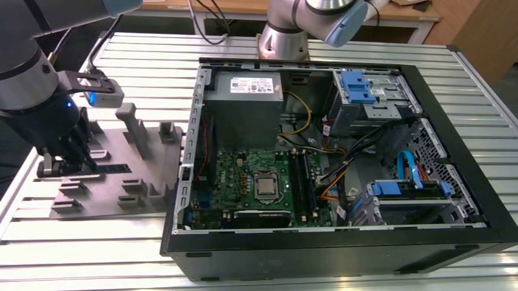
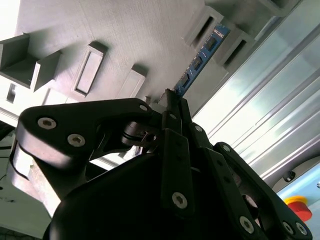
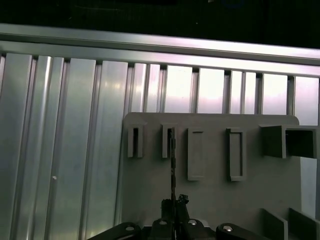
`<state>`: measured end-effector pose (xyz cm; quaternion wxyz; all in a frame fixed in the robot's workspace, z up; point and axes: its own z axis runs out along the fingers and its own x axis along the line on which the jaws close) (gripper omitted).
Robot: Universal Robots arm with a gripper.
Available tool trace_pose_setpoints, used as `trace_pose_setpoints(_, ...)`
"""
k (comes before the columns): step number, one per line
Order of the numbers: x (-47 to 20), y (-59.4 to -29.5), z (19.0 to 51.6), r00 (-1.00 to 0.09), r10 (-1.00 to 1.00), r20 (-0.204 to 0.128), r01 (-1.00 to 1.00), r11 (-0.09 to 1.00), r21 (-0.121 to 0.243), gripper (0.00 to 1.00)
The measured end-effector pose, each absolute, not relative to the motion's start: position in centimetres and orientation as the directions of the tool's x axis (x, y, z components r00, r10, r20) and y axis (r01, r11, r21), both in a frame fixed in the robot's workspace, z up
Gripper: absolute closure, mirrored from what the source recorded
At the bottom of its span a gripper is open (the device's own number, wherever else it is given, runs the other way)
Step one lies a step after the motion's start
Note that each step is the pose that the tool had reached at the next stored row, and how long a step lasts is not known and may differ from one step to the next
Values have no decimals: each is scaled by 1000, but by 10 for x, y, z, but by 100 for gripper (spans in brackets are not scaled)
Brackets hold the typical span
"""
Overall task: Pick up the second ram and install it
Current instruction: 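Pick up the second ram and move it above second insertion slot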
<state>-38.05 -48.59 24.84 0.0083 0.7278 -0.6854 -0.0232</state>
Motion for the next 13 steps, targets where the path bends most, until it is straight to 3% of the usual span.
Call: trace_pose_setpoints(13,-380,-486,268,59,-998,-22,-997,-60,44,86)
